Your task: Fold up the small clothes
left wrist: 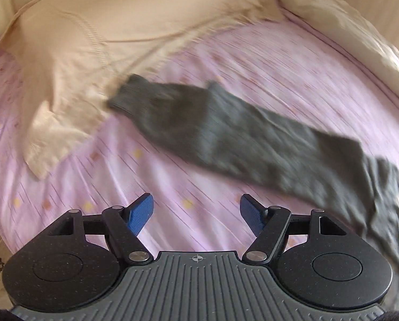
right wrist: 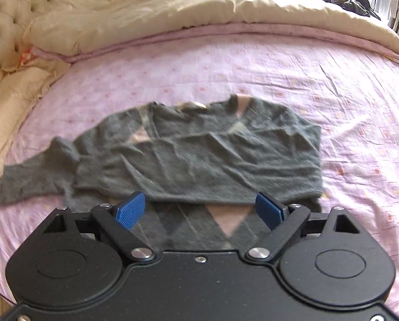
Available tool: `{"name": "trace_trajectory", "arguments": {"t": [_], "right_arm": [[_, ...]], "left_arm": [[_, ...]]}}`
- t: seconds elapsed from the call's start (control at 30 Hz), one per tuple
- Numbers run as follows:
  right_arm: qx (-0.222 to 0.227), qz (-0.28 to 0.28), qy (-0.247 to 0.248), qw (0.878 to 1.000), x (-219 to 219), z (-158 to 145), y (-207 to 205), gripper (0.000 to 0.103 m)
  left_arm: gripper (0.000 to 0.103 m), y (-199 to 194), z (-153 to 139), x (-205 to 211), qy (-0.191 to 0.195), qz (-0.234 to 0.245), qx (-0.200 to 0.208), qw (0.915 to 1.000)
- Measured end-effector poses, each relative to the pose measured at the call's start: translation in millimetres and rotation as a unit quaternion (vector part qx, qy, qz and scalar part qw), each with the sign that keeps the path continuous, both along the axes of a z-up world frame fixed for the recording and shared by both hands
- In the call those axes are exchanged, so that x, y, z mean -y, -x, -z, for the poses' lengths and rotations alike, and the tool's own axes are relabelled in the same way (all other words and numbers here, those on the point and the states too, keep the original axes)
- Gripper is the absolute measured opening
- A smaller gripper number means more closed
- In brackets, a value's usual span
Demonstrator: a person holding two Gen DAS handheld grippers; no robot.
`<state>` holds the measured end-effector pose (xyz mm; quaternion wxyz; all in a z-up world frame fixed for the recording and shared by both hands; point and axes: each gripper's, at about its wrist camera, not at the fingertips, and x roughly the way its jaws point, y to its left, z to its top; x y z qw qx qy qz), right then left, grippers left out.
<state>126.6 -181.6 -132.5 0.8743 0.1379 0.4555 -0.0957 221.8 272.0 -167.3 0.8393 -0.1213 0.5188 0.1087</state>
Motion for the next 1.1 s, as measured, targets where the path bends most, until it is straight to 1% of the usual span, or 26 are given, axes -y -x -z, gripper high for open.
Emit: {"name": "trace_trajectory", "arguments": {"t": [0.07, 0.2, 0.3, 0.4, 0.5, 0.57, 0.6, 0.63, 0.67, 0.7, 0.73, 0.8, 0.9, 1.0, 1.1], "right_arm": [[0.005, 0.001, 0.001, 1.0, -12.6, -4.4, -7.6, 0.091], [0.004, -0.008, 0.012, 1.0, -37.8, -11.9, -23.4, 0.091], [0.008, 0.0, 0.003, 1.0, -50.1, -15.2, -30.7, 0.091], [0.001, -0.003, 0.004, 1.0, -64.7, -15.1, -37.9, 0.091], [-0.006, -0.015, 0.014, 1.0, -75.7, -15.0, -43.9, 0.091], [-0.011, -0.019, 0.011, 1.0, -78.8, -14.5, -47.4, 0.091], [-0.012, -0.02, 0.011, 1.0, -79.3, -13.6, -48.6, 0.091], [-0.015, -0.02, 0.011, 1.0, -80.2, -13.2, -49.5, 0.091], [-0.017, -0.02, 0.011, 1.0, -80.3, -12.1, -50.0, 0.091], [-0.018, -0.018, 0.01, 1.0, -79.8, -10.7, -50.1, 0.091], [-0.019, -0.017, 0.007, 1.0, -78.9, -9.6, -49.5, 0.09], [-0.022, -0.015, 0.001, 1.0, -77.0, -6.9, -47.0, 0.09], [-0.025, -0.017, -0.005, 1.0, -73.2, -2.5, -41.5, 0.09], [-0.029, -0.019, -0.015, 0.999, -67.2, 4.2, -35.9, 0.09], [-0.033, -0.026, -0.029, 0.999, -59.3, 13.2, -30.2, 0.09]], "left_arm": [[0.07, -17.1, 4.9, -22.4, 0.005, -0.015, 0.001, 0.9999], [0.068, -45.5, 13.1, -58.0, 0.002, -0.028, -0.002, 0.9996], [0.068, -63.9, 21.2, -76.2, 0.019, -0.04, 0.001, 0.999], [0.068, -80.0, 37.1, -86.3, 0.031, -0.044, -0.016, 0.9984], [0.068, -90.6, 51.2, -86.9, 0.037, -0.034, -0.029, 0.9983], [0.068, -93.4, 52.4, -83.4, 0.028, -0.031, -0.022, 0.9989], [0.062, -93.2, 51.6, -82.8, 0.029, -0.032, -0.012, 0.999], [0.051, -91.8, 50.5, -82.6, 0.034, -0.033, 0.003, 0.9989], [0.023, -90.7, 49.1, -82.8, 0.034, -0.037, 0.015, 0.9986], [0.01, -90.3, 47.8, -83.1, 0.029, -0.046, 0.014, 0.9984], [0.01, -88.8, 45.9, -83.2, 0.034, -0.051, 0.018, 0.9979], [0.009, -83.9, 36.2, -79.2, 0.028, -0.055, 0.033, 0.9975], [0.009, -76.2, 9.6, -64.9, 0.006, -0.038, 0.064, 0.9972], [0.009, -68.0, -27.5, -42.0, -0.013, 0.005, 0.106, 0.9943], [0.009, -59.0, -67.8, -13.8, -0.019, 0.051, 0.146, 0.9877]]}}
